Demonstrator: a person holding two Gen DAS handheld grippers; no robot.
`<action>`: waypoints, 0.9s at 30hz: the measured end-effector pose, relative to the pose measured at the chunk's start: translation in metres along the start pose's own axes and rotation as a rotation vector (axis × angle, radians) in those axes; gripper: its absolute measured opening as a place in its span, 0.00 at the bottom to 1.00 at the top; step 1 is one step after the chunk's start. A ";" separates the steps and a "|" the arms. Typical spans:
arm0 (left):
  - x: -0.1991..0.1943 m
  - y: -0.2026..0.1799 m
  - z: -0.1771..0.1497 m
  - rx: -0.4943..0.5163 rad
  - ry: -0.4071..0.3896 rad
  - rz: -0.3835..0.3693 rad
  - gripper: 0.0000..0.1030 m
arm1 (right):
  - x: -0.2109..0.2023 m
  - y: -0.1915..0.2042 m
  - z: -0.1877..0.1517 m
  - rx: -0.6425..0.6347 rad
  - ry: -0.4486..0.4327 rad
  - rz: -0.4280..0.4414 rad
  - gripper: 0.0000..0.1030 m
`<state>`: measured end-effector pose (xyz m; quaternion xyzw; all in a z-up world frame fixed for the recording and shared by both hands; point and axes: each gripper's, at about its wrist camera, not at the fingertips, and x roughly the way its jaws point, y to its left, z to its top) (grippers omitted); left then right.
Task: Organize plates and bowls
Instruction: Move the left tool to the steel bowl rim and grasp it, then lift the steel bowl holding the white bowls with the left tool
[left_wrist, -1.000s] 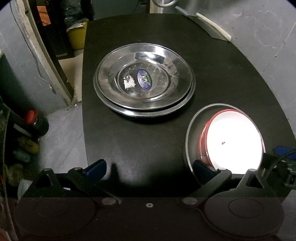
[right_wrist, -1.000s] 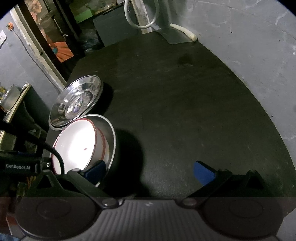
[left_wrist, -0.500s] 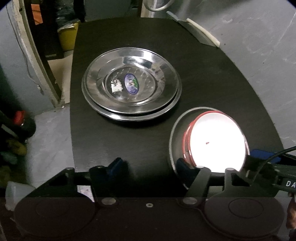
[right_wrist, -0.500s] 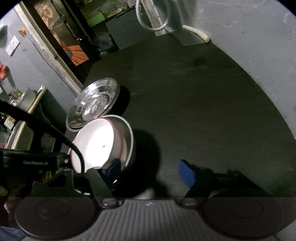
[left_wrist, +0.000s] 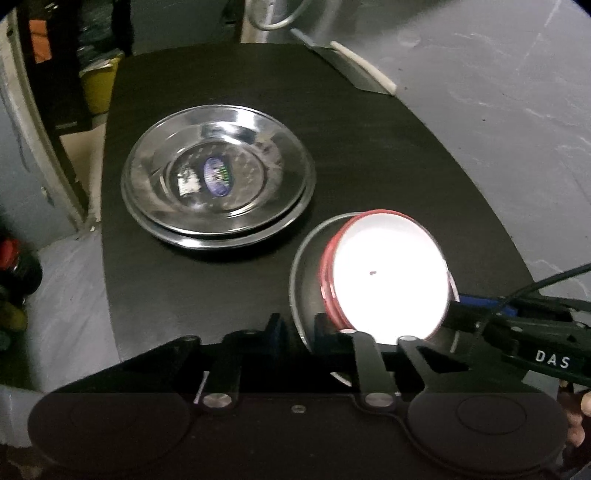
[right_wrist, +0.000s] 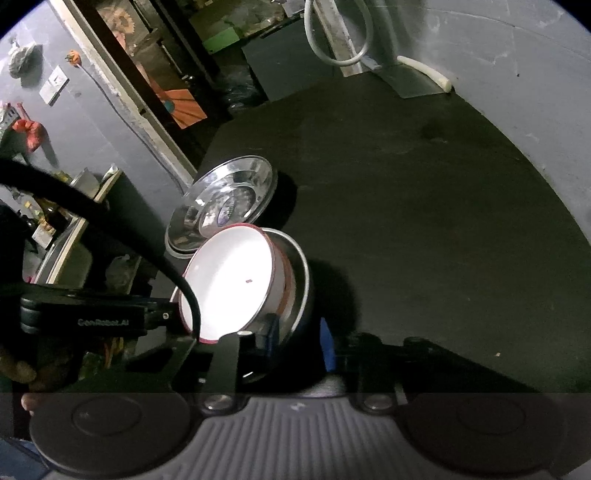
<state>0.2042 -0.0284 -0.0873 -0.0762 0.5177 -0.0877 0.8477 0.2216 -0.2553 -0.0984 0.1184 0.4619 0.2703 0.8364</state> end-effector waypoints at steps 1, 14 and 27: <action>0.000 -0.001 0.000 0.005 -0.001 0.000 0.16 | 0.000 0.000 0.000 0.001 0.000 0.001 0.25; 0.000 -0.007 0.000 0.051 -0.003 0.019 0.15 | 0.002 -0.003 0.002 0.056 0.019 0.028 0.20; -0.001 -0.011 0.000 0.092 -0.007 0.030 0.15 | 0.000 0.002 -0.002 0.056 0.009 0.007 0.19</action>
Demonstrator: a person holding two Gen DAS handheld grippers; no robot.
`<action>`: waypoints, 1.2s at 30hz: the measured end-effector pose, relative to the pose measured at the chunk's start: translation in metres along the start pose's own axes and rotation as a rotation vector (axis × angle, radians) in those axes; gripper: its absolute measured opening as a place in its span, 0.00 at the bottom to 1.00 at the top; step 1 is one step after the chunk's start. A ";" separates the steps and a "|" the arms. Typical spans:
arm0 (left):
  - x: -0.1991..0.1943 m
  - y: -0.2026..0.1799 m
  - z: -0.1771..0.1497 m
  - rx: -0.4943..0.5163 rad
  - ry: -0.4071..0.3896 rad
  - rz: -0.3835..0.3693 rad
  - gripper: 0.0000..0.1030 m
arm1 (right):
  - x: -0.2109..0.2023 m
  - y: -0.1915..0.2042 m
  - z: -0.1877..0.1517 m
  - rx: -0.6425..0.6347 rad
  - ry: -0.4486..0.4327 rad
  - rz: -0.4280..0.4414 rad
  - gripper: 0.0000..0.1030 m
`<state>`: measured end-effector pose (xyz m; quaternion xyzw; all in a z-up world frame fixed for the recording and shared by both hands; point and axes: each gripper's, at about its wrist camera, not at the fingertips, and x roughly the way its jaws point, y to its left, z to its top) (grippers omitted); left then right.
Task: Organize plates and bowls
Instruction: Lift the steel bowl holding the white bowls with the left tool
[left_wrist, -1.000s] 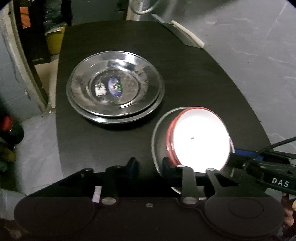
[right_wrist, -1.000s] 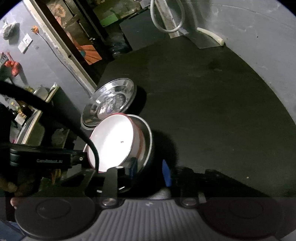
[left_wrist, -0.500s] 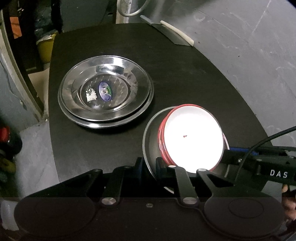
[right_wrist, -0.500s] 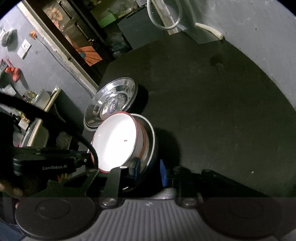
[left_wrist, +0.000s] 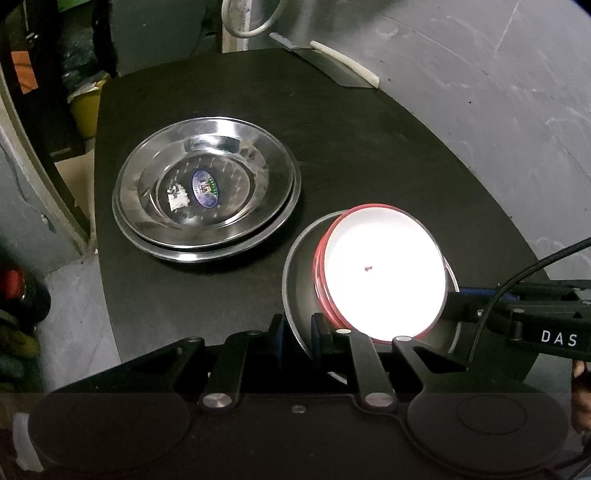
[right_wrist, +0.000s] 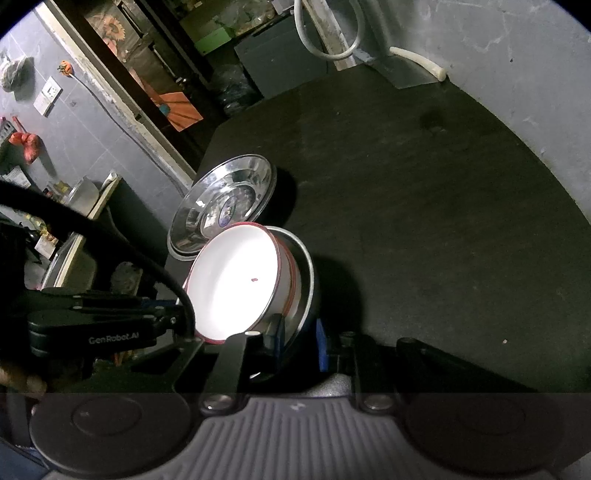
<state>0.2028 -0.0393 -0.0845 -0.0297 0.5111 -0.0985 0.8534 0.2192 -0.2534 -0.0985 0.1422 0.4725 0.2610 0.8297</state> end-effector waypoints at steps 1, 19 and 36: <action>0.000 0.000 0.000 0.003 -0.001 -0.001 0.15 | 0.000 0.000 -0.001 0.001 -0.001 -0.003 0.19; 0.002 -0.005 0.007 0.034 -0.016 -0.032 0.15 | -0.014 0.002 -0.005 0.019 -0.043 -0.043 0.19; 0.000 0.000 0.024 0.024 -0.059 -0.039 0.14 | -0.015 0.001 0.007 0.047 -0.073 -0.040 0.19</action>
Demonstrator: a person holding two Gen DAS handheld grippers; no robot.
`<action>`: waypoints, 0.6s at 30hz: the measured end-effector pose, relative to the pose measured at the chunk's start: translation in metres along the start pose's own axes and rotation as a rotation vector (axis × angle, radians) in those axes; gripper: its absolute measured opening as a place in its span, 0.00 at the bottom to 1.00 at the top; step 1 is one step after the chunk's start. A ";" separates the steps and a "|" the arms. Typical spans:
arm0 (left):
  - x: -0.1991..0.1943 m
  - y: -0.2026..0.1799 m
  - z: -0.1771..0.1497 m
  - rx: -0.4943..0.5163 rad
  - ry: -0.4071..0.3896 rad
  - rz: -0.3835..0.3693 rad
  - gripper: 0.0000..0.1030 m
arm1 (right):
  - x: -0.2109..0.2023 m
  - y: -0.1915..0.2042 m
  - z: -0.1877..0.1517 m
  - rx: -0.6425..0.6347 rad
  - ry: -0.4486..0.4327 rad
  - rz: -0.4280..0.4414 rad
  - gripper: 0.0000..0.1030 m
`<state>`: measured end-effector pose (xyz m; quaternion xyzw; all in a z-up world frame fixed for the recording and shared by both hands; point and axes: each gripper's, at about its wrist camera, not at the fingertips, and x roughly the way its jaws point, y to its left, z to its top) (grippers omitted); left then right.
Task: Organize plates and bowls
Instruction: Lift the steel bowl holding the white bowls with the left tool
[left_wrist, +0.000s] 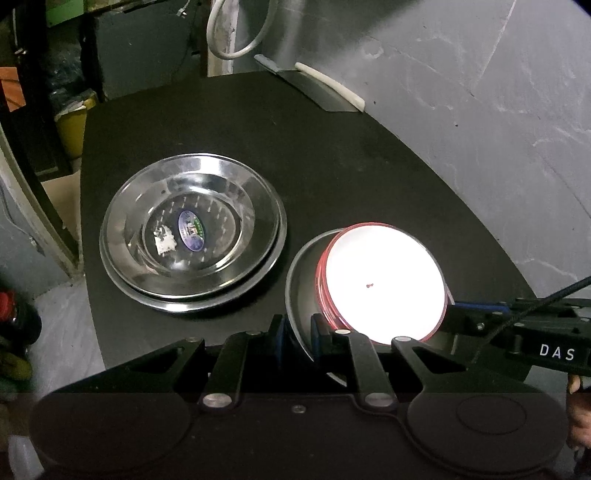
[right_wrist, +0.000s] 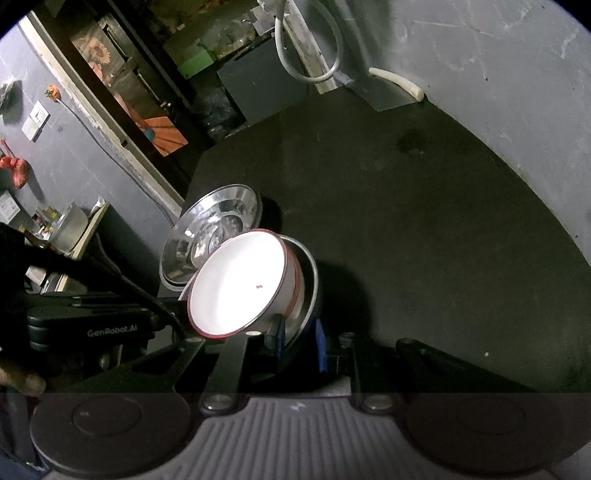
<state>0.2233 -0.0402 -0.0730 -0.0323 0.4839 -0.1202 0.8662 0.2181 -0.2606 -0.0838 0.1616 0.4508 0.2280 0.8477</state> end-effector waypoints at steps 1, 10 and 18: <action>0.000 0.001 0.001 -0.004 -0.004 0.002 0.14 | 0.000 0.000 0.001 -0.001 -0.002 0.002 0.19; -0.002 0.010 0.009 -0.030 -0.036 0.026 0.12 | 0.006 0.009 0.013 -0.034 -0.006 0.021 0.19; 0.001 0.015 0.007 -0.047 -0.024 0.042 0.12 | 0.011 0.011 0.012 -0.049 0.010 0.024 0.17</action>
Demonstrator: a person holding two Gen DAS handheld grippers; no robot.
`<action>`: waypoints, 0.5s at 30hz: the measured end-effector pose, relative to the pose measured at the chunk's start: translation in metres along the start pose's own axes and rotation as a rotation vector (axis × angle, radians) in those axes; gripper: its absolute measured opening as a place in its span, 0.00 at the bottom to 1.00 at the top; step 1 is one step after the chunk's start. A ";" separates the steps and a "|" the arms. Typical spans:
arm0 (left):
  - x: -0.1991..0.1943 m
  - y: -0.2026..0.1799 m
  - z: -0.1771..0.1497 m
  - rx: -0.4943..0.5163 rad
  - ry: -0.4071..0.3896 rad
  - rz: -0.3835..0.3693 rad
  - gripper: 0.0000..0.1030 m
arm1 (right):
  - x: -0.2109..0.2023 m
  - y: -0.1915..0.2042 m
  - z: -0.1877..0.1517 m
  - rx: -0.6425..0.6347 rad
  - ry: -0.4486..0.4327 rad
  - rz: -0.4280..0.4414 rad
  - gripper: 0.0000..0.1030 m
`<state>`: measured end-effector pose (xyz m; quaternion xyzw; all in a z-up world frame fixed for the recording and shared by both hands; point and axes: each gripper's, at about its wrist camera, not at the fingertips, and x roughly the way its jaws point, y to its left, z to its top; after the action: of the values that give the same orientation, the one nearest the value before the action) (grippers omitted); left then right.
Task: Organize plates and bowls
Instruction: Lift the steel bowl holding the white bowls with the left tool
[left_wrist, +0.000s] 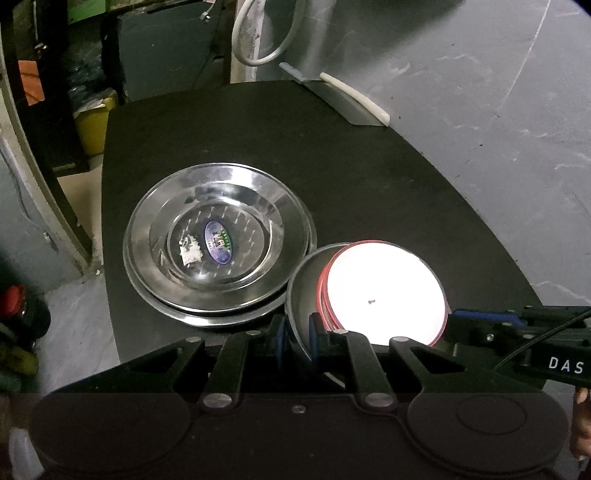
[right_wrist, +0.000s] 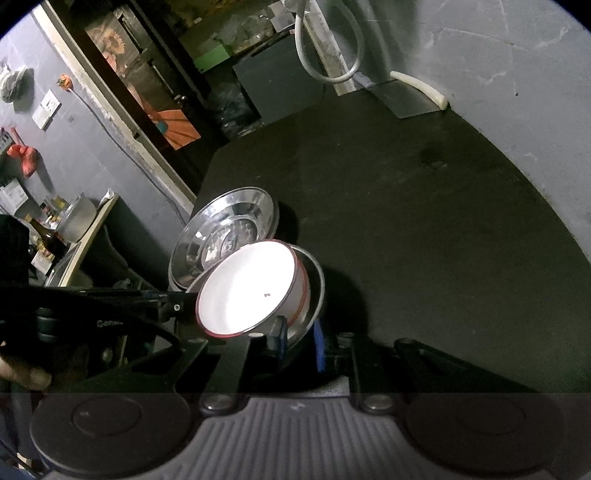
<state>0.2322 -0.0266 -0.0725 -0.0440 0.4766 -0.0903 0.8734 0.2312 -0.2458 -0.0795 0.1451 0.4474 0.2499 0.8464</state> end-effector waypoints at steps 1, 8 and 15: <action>0.000 0.000 0.000 0.000 -0.001 -0.001 0.13 | 0.000 -0.001 0.001 -0.001 0.000 -0.001 0.17; 0.005 -0.002 -0.005 0.007 0.019 0.000 0.12 | 0.002 0.000 0.000 -0.013 -0.002 -0.012 0.16; 0.007 -0.001 -0.011 0.001 0.029 -0.006 0.14 | 0.011 0.006 0.005 -0.034 0.031 -0.061 0.16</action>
<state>0.2266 -0.0285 -0.0847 -0.0438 0.4890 -0.0935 0.8661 0.2392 -0.2346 -0.0816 0.1131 0.4603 0.2338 0.8489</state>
